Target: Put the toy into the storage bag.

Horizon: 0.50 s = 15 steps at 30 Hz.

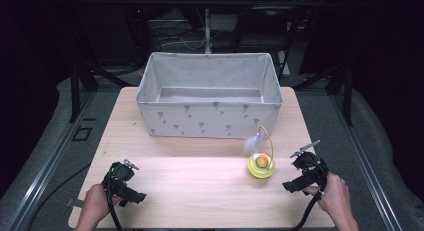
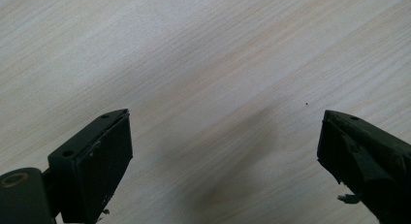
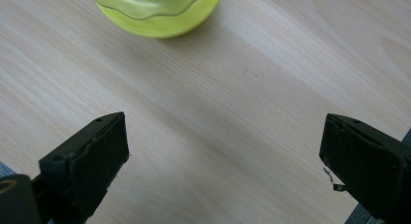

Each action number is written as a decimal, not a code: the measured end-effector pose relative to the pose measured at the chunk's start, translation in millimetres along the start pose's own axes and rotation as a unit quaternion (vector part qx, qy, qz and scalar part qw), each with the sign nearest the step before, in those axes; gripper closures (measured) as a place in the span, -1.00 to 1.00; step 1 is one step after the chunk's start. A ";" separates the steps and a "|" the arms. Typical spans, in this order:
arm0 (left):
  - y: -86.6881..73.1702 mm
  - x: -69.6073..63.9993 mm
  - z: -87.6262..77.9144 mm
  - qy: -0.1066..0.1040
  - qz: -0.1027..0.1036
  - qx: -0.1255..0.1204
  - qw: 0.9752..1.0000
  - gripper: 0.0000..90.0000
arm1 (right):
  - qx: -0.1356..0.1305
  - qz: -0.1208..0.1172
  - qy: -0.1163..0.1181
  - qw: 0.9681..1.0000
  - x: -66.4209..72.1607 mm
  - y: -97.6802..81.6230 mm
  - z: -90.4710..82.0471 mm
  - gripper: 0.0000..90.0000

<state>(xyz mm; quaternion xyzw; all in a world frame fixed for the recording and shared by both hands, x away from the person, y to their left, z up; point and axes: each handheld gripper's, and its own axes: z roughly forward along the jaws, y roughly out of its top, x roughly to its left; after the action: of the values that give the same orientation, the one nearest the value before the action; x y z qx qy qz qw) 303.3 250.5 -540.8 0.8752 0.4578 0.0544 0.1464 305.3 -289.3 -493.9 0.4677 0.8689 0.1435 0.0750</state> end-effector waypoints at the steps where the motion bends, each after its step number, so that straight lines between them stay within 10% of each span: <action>1: 0.4 -0.3 -0.7 0.001 0.002 0.001 1.000 -0.87 | 0.001 -0.008 -0.005 1.000 2.0 2.7 -2.6 -0.93; 15: 0.2 -1.1 -0.9 0.001 0.001 0.001 1.000 -0.88 | -0.011 -0.056 0.001 0.998 16.6 27.9 -22.0 -0.96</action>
<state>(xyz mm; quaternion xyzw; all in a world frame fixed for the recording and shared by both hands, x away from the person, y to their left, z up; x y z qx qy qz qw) 302.7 249.7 -539.8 0.8757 0.4572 0.0552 0.1449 312.4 -264.9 -464.1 0.4168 0.8923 0.1497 0.0872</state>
